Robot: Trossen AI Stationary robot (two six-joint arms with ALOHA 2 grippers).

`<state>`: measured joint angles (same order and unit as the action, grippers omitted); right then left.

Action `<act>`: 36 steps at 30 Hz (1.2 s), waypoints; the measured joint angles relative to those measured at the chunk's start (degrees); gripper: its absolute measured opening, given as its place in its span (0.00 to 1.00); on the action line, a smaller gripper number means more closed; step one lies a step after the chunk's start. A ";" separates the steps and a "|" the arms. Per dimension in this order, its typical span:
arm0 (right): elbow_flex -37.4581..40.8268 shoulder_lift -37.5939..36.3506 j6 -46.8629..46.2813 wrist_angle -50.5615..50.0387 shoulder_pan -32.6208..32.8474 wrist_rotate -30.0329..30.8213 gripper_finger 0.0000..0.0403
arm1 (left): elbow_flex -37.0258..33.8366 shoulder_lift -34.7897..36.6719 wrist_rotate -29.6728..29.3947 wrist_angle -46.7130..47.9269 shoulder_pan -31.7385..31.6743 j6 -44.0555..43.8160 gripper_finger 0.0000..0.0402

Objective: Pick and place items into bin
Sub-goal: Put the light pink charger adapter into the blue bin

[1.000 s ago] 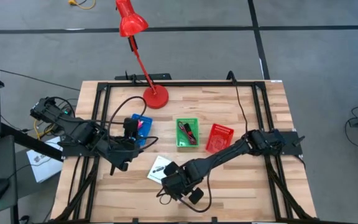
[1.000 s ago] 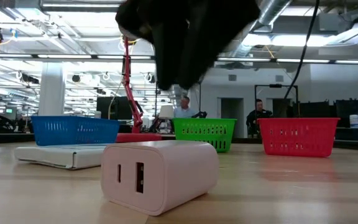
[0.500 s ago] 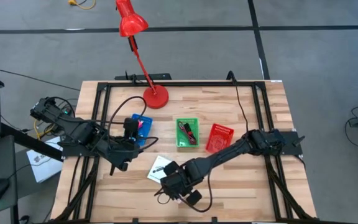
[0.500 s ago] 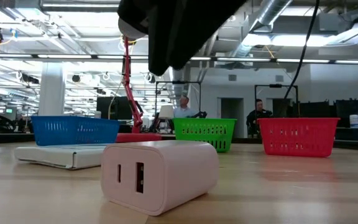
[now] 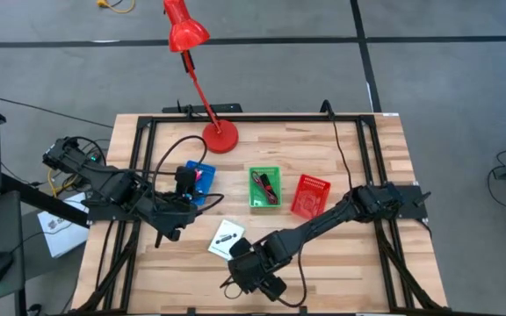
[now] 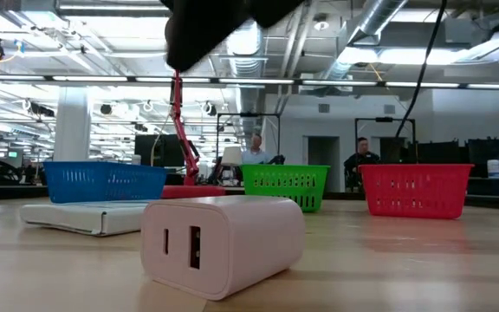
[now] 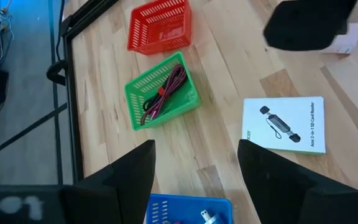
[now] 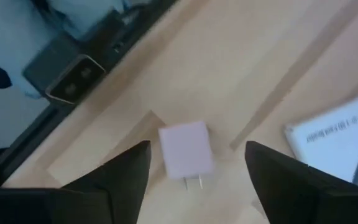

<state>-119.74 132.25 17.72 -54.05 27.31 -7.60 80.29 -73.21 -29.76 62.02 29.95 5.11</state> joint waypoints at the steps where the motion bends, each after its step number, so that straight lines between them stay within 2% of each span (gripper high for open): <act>1: 0.00 0.00 0.50 0.63 0.24 -0.04 0.64 | 0.00 0.00 0.00 0.00 0.00 0.25 0.55; 7: 0.12 0.23 1.19 1.13 0.46 -3.53 0.65 | 0.00 -0.02 0.02 0.02 0.00 0.15 0.55; 17: 7.26 0.24 -0.92 12.67 0.01 -2.78 0.65 | 0.00 -0.02 0.02 0.02 0.00 0.36 0.55; 36: 7.69 3.91 -2.96 12.35 0.67 0.03 0.65 | 0.00 -0.02 0.02 0.02 0.00 0.79 0.55</act>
<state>-112.05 136.16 14.76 -41.70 27.99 -7.57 80.29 -73.23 -29.74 62.04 29.95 5.90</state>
